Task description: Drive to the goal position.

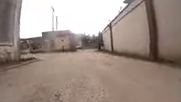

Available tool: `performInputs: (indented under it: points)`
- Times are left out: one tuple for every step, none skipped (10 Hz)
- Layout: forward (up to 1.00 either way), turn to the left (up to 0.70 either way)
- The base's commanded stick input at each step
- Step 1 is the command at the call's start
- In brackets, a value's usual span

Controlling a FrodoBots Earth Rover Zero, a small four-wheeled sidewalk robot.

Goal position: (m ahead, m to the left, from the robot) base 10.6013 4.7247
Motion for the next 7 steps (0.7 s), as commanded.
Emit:
performInputs:
  points:
    - [0.3,0.0]
    - [0.3,0.0]
    - [0.3,0.0]
    - [0.3,0.0]
    - [0.3,0.0]
    - [0.3,0.0]
    - [0.3,0.0]
